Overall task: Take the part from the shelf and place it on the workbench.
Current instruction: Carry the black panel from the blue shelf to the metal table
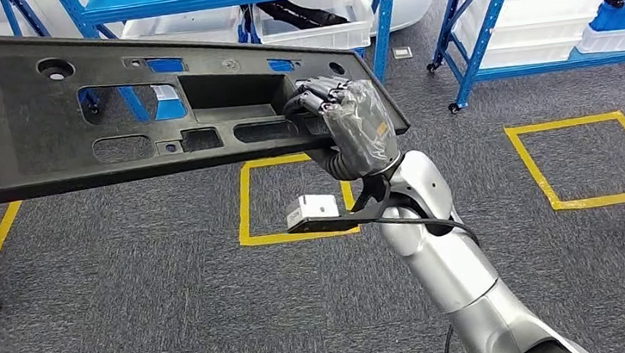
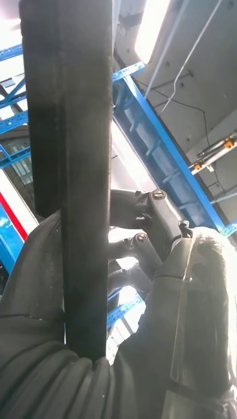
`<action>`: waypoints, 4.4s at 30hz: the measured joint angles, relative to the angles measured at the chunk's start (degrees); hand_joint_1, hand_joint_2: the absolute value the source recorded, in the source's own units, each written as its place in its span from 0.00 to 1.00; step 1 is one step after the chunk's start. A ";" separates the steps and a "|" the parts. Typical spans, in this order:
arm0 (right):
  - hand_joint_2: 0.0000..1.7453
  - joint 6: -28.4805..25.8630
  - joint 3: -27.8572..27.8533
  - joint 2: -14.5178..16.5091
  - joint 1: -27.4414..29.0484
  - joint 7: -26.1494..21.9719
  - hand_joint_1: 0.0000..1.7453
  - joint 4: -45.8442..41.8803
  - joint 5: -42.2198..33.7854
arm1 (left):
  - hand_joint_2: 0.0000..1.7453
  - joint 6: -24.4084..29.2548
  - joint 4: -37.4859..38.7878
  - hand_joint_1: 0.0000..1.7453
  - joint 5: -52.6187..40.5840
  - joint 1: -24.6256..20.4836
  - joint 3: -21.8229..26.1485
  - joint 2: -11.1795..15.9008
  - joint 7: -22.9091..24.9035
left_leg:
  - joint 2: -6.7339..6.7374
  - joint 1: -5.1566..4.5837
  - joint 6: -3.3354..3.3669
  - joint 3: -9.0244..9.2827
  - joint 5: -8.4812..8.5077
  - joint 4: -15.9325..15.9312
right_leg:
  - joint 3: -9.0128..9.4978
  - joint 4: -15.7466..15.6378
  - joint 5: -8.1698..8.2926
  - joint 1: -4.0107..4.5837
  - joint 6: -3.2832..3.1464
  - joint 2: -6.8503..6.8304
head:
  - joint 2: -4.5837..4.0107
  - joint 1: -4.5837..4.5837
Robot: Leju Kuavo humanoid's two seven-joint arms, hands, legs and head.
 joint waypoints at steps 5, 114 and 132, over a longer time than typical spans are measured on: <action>1.00 -0.36 0.06 -0.07 -0.09 -0.49 1.00 0.52 -0.64 | 1.00 -0.04 0.00 0.00 -0.04 -0.02 0.04 -0.03 -0.07 | -0.10 0.30 -0.66 1.90 -2.30 10.77 | -5.44 1.00 3.85 0.14 0.35 -0.01 | 0.00 -0.12; 1.00 -6.34 8.79 0.71 -4.83 -0.50 1.00 9.09 -1.08 | 1.00 -3.86 0.83 0.00 -3.42 0.24 -0.07 -0.99 14.13 | -4.92 -0.50 2.43 6.53 2.68 -5.07 | -7.74 11.18 -2.21 0.35 3.91 1.45 | 0.00 0.56; 1.00 -6.58 8.90 1.34 -5.29 -0.62 1.00 9.08 -1.58 | 1.00 -3.26 0.90 0.00 -3.74 0.44 -0.11 -0.90 13.76 | -1.16 -0.10 -0.37 -0.76 -2.70 7.42 | -3.28 1.71 1.69 -0.04 0.29 -0.59 | 0.00 -0.21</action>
